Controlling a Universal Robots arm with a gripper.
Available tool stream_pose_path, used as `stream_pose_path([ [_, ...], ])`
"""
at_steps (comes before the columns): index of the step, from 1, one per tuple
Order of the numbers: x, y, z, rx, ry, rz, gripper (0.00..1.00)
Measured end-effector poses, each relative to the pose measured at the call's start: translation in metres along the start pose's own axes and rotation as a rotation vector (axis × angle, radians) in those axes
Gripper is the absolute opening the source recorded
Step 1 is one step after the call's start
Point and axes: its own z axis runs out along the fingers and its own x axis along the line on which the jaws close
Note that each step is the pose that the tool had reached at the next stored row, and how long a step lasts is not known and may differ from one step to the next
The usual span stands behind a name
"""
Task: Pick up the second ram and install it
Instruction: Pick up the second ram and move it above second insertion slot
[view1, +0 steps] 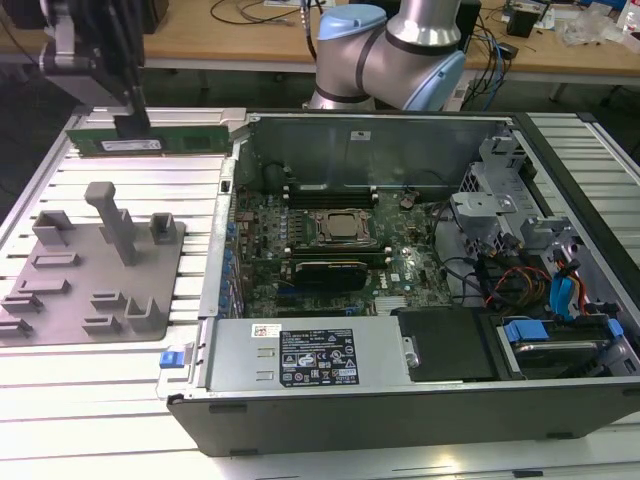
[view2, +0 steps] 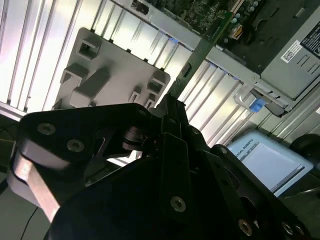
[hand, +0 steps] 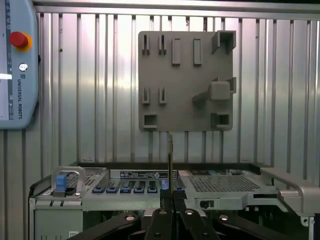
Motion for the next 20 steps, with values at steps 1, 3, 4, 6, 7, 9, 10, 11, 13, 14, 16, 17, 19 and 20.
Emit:
stream_pose_path([
  [1, 0.0002, -0.0089, 0.0001, -0.0001, 0.0000, 0.000, 0.09],
  [3, 0.0003, -0.0222, 0.0001, -0.0004, 0.0001, 0.000, 0.09],
  [4, 0.0003, -0.0256, 0.0001, -0.0005, 0.0000, 0.000, 0.09],
  [6, 0.0005, -0.0423, 0.0002, -0.0010, 0.0000, 0.000, 0.09],
  [7, 0.0006, -0.0520, 0.0003, -0.0015, 0.0000, 0.000, 0.09],
  [9, 0.0007, -0.0622, 0.0004, -0.0019, 0.0000, 0.000, 0.09],
  [10, 0.0008, -0.0697, 0.0004, -0.0023, 0.0000, 0.000, 0.09],
  [11, 0.0009, -0.0784, 0.0005, -0.0028, -0.0001, 0.000, 0.09],
  [13, 0.0010, -0.0898, 0.0006, -0.0036, 0.0000, 0.000, 0.09],
  [14, 0.0011, -0.0965, 0.0006, -0.0041, 0.0000, 0.000, 0.09],
  [16, 0.0012, -0.1092, 0.0008, -0.0046, -0.0001, 0.000, 0.09],
  [17, 0.0013, -0.1128, 0.0008, -0.0047, -0.0001, 0.000, 0.09],
  [19, 0.0014, -0.1216, 0.0009, -0.0049, -0.0001, 0.000, 0.09],
  [20, 0.0015, -0.1294, 0.0010, -0.0051, 0.0000, 0.000, 0.09],
])
